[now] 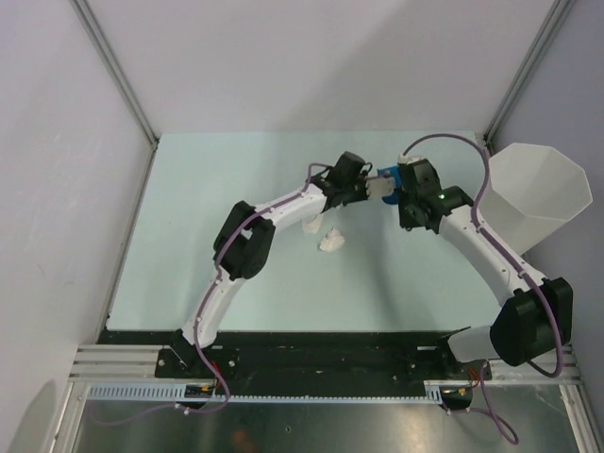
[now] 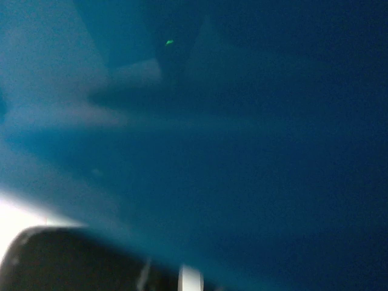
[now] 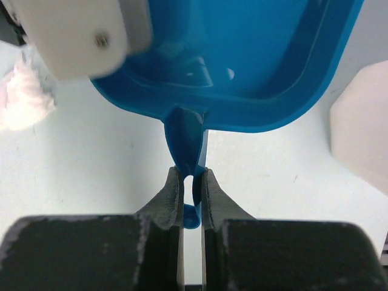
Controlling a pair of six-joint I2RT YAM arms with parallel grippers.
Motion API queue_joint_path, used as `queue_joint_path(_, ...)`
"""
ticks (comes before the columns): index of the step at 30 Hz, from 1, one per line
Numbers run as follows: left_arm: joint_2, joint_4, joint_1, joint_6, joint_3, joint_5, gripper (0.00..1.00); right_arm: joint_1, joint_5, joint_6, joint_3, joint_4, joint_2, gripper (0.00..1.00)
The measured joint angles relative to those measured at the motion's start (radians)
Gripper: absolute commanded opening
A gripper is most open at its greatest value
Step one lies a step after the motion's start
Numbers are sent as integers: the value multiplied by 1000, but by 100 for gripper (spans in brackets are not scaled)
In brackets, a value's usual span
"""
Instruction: Sweep away the paper scraps from the table
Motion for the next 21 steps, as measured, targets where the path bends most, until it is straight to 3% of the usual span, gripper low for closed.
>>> queue_joint_path(5, -207, 46, -26, 65, -318, 27, 0, 105, 18, 49, -34, -71, -6, 0)
queue_joint_path(10, -405, -1, -25, 54, -521, 54, 0, 127, -18, 97, -150, -96, -96, 0)
queue_joint_path(21, -517, -132, 66, -138, -534, 43, 0, 185, -208, 164, -183, -156, -26, 0)
